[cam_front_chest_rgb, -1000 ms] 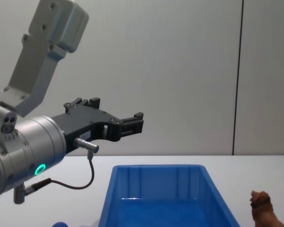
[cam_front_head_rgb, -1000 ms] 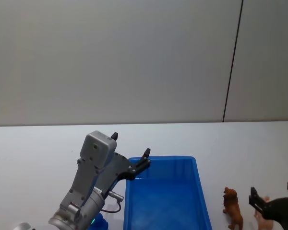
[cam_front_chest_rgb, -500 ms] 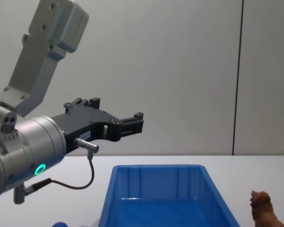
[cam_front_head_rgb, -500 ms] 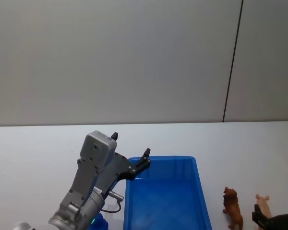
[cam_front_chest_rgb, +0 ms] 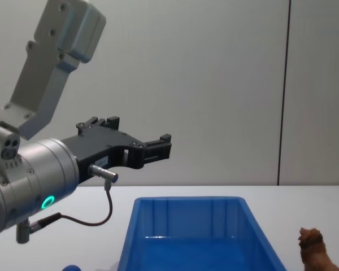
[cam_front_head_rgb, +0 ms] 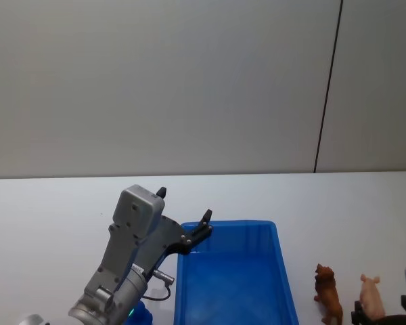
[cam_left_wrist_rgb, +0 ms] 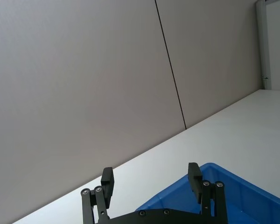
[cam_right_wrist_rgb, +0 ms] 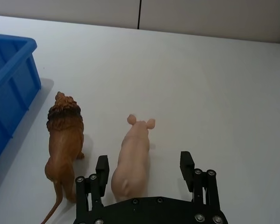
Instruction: Pick up the two dolls from the table and place them into the box.
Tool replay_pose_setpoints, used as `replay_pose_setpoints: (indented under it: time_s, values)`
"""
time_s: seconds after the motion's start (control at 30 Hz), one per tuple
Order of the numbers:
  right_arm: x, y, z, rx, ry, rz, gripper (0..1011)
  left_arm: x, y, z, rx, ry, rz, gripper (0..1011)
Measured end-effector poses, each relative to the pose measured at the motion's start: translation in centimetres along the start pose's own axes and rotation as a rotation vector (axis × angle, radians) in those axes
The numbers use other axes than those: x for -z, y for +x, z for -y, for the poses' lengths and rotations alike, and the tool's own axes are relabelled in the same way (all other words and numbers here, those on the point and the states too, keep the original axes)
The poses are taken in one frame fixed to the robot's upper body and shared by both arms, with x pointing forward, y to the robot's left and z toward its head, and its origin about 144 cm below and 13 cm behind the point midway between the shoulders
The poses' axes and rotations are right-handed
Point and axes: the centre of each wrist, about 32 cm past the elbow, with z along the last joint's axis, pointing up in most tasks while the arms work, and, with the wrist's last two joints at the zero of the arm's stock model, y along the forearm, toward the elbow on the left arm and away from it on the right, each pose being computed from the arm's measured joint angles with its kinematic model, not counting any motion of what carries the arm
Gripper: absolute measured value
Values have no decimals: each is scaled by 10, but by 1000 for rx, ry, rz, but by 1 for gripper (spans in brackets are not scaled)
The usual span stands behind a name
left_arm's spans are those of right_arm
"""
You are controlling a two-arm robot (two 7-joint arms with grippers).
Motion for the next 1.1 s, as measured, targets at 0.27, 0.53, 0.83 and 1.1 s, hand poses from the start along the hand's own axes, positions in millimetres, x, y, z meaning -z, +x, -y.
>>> replay_pose_setpoints:
  time_s: [0.27, 0.53, 0.83, 1.1]
  values:
    - [7, -2, -6, -12, -17, -4, 765, 0, 0, 0, 0, 0, 0, 1001]
    - [11, -4, -11, -19, -23, -4, 493, 0, 0, 0, 0, 0, 0, 1001]
    - [7, -6, -11, -23, 16, 4, 381, 0, 0, 0, 0, 0, 0, 1001]
    - [-11, -10, -7, -47, 109, 15, 381, 0, 0, 0, 0, 0, 0, 1001]
